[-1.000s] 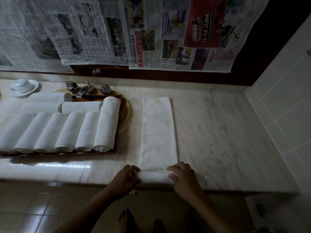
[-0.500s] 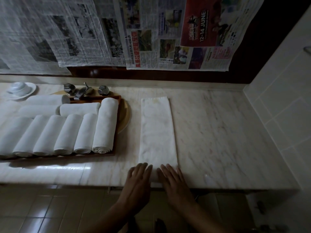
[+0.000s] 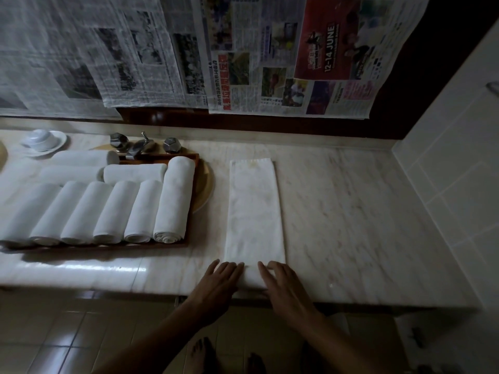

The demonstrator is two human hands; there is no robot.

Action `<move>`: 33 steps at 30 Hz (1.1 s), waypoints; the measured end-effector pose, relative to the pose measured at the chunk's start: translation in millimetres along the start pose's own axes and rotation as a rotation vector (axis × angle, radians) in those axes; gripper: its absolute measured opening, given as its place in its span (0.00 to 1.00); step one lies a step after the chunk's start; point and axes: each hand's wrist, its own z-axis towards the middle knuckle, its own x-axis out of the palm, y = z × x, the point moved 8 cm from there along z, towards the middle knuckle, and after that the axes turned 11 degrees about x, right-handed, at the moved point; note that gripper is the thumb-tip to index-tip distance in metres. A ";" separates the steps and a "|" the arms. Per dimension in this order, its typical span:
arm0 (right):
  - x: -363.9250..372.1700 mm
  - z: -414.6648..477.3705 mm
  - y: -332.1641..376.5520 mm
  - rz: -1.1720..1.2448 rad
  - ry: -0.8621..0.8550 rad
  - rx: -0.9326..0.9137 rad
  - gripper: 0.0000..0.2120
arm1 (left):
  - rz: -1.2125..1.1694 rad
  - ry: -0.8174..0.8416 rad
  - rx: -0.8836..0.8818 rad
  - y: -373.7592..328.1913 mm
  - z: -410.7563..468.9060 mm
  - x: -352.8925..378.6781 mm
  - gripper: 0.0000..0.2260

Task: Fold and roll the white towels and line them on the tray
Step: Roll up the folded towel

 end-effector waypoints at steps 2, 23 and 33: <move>-1.1 -6.5 2.6 0.012 0.024 -0.008 0.34 | -0.046 0.016 0.015 0.3 -11.7 -1.2 0.31; -27.8 -40.6 28.8 0.079 -0.343 0.061 0.18 | -0.663 -0.141 -0.419 23.2 -19.3 -22.3 0.04; 2.7 -24.6 23.2 -0.067 -0.084 0.045 0.28 | -0.070 -0.183 -0.122 -20.3 -5.9 -10.1 0.24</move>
